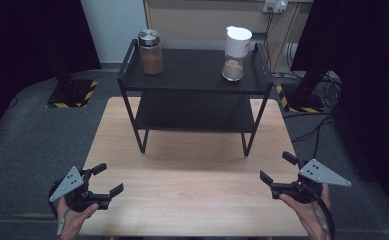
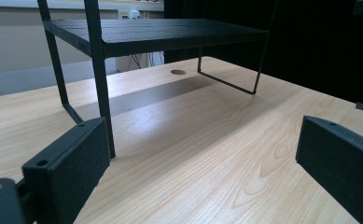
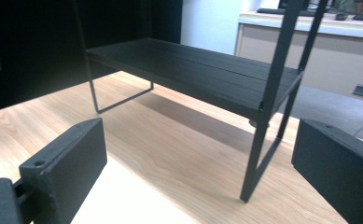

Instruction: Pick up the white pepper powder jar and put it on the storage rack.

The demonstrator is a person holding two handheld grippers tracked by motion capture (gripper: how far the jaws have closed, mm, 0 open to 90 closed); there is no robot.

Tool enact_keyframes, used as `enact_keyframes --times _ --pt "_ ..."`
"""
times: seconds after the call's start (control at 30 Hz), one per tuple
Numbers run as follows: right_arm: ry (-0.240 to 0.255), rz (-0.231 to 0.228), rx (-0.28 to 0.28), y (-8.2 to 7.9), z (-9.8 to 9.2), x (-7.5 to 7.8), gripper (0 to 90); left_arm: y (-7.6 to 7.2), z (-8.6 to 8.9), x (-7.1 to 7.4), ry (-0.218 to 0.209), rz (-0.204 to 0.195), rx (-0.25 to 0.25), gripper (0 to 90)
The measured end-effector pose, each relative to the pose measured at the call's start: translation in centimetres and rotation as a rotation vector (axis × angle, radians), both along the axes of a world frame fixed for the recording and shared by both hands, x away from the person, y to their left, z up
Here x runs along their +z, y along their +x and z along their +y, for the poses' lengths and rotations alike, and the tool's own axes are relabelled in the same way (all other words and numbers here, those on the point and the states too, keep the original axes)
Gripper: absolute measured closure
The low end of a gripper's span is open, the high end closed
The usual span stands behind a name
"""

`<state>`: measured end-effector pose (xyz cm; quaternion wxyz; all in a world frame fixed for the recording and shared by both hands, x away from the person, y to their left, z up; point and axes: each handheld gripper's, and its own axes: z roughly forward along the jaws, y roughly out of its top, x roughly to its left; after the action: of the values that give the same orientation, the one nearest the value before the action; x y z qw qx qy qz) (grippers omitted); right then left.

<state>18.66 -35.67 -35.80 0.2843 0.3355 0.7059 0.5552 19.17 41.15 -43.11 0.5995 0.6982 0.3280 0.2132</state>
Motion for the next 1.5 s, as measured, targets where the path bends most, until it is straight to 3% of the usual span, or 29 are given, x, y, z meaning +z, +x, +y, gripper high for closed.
enact_keyframes --times 0.27,0.83,1.27,1.5 --pt "0.010 -0.026 -0.024 -0.7 -0.3 -1.6 3.9 -0.1 0.1 0.0 0.002 0.000 0.002 1.8" --pt "0.018 0.028 -0.034 -0.9 -0.3 -4.4 3.7 -0.2 0.0 0.0 0.002 -0.006 0.007 1.8" --pt "0.008 0.032 -0.036 -1.1 0.2 -6.3 3.4 -0.4 0.0 -0.1 0.003 -0.014 0.012 2.0" --pt "0.006 0.036 -0.067 -1.4 0.2 -6.8 3.4 -0.4 -0.2 -0.1 0.008 -0.027 0.015 2.0"
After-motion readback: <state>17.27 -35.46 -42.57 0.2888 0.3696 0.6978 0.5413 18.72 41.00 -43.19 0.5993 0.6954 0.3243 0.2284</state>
